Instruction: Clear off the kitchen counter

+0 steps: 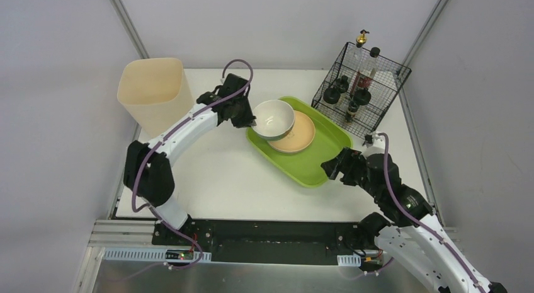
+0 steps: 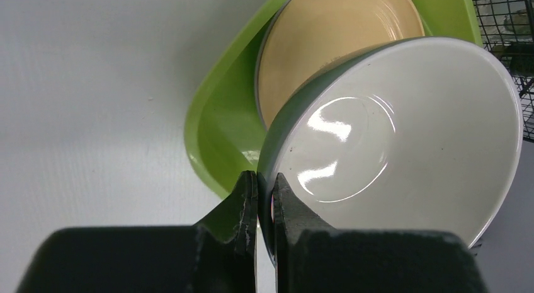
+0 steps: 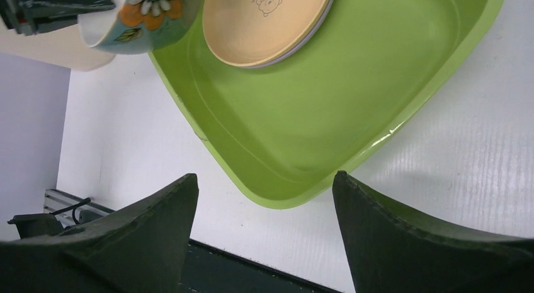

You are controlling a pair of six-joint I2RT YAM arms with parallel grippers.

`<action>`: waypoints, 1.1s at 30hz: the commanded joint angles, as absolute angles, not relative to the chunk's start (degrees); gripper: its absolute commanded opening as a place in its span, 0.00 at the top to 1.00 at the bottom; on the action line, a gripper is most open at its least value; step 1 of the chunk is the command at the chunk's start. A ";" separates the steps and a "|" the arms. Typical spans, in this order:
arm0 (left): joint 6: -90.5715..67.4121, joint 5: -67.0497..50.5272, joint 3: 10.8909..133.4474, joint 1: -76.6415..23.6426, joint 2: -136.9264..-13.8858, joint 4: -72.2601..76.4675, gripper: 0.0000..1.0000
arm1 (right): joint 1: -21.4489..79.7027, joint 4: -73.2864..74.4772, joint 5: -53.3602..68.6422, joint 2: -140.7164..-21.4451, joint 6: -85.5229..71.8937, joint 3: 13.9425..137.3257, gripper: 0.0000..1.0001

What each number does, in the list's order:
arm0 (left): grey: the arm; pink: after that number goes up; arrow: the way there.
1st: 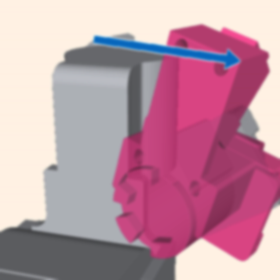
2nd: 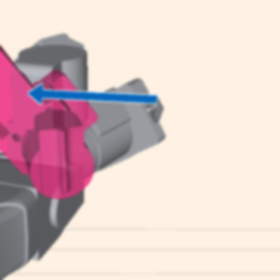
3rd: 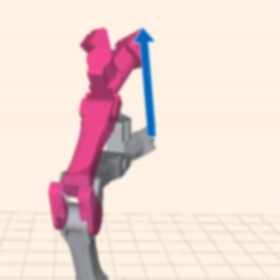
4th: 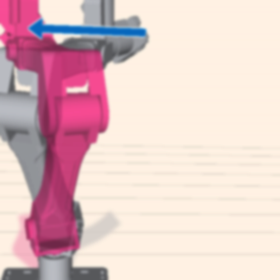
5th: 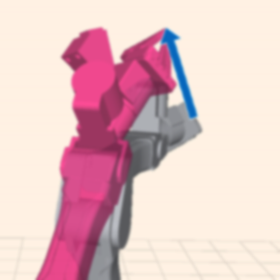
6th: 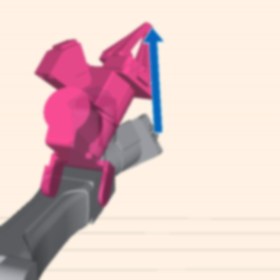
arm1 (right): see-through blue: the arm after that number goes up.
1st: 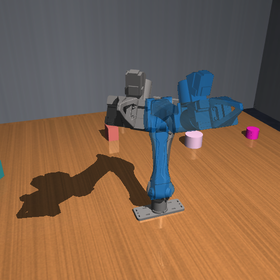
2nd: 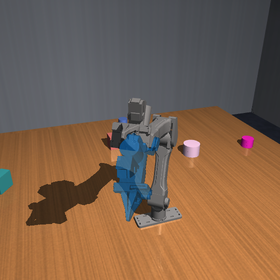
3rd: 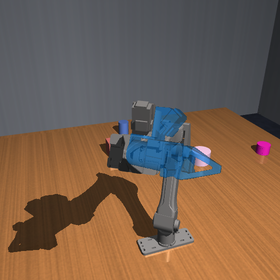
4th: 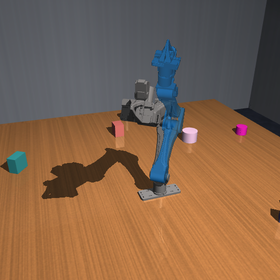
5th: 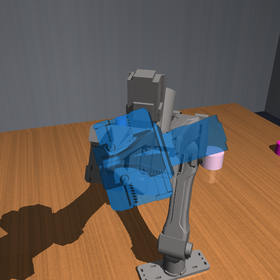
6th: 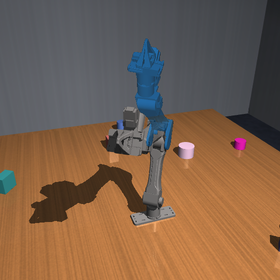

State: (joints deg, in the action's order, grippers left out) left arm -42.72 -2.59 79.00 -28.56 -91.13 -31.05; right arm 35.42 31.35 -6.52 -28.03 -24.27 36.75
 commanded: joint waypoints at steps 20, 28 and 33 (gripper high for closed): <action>-43.41 -8.58 98.54 -32.29 -115.68 -20.28 1.00 | 35.69 35.08 -6.63 -22.32 -23.66 37.18 0.19; -43.34 -7.68 97.45 -33.65 -117.64 -19.43 0.98 | 35.73 35.39 -6.91 -22.49 -24.18 37.22 0.18; -42.85 -7.36 94.45 -33.88 -114.74 -19.32 0.70 | 35.74 36.16 -6.98 -23.28 -25.15 37.70 0.18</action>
State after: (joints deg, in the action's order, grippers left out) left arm -42.52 -5.98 95.09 -33.10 -118.78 -22.68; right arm 35.42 35.90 -7.03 -22.72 -23.92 36.73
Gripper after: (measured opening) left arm 0.215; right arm 0.819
